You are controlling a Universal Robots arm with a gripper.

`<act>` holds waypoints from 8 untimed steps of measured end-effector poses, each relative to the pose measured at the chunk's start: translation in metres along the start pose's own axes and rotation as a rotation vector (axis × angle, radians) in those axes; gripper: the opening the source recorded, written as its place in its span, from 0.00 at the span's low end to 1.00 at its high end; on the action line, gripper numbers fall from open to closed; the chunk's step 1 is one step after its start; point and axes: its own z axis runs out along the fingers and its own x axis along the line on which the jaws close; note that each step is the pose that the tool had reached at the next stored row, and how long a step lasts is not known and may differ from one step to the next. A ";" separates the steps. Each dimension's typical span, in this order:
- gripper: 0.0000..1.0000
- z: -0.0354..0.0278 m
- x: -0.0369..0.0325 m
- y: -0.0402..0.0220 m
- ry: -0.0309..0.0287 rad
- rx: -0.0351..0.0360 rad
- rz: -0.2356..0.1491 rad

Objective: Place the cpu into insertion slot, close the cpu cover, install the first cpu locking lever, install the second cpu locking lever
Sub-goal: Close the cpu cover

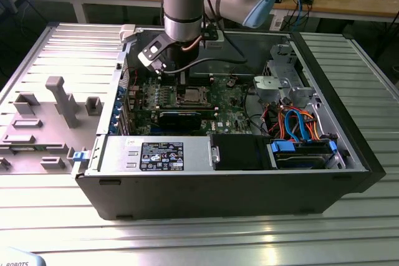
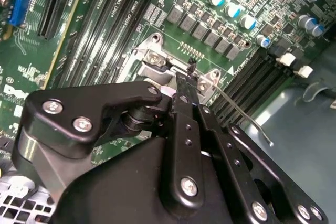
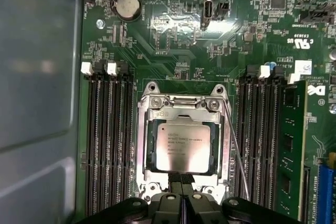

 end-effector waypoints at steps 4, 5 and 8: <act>0.11 0.0045 -0.0002 0.0000 0.0002 0.0067 0.000; 0.11 0.0053 -0.0002 0.0000 0.0004 0.0080 0.000; 0.11 0.0061 -0.0003 0.0000 0.0001 0.0097 0.000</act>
